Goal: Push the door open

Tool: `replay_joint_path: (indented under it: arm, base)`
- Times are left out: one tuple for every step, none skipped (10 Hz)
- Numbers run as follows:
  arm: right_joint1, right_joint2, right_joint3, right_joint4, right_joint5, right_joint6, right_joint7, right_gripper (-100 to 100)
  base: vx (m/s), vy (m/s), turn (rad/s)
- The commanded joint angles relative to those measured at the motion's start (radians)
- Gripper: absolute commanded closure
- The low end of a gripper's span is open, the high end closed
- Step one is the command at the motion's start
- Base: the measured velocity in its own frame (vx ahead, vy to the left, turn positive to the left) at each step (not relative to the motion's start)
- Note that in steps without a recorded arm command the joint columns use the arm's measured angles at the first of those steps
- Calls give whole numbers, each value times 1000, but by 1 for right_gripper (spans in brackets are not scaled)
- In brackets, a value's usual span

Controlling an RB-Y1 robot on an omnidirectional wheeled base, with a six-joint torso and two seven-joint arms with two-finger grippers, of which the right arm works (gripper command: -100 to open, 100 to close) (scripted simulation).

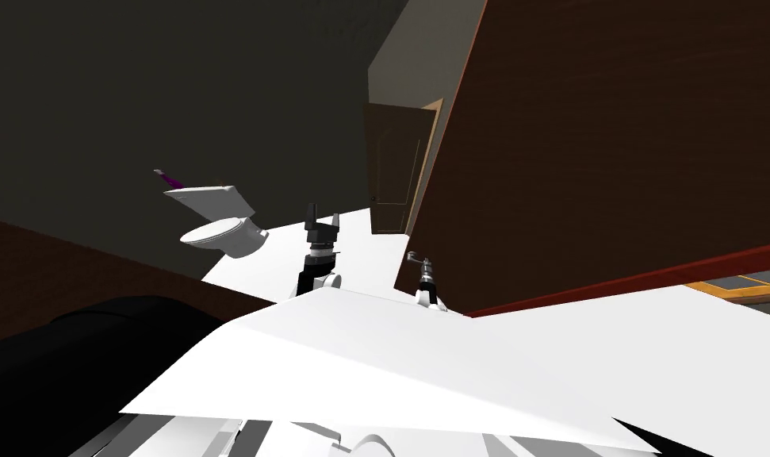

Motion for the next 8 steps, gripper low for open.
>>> replay_joint_path:
  arm:
    - [-11,1,-13,0,-7,-12,11,100]
    - [-12,11,-15,0,-9,-12,17,100]
    - [-12,21,-18,-1,-10,-12,22,100]
    - [-12,31,-20,-1,-12,-12,27,100]
    - [-13,40,-22,-1,-13,-12,31,100]
    - [-13,40,-22,-1,-13,-12,31,100]
    - [-13,56,-25,-2,-15,-13,38,100]
    - [-13,62,-26,-2,-15,-13,40,100]
  base:
    - [198,97,-172]
    - [187,90,-161]
    - [182,74,-157]
    - [159,95,-131]
    - [151,97,-114]
    - [89,57,-55]
    - [84,84,-89]
    - [105,115,-92]
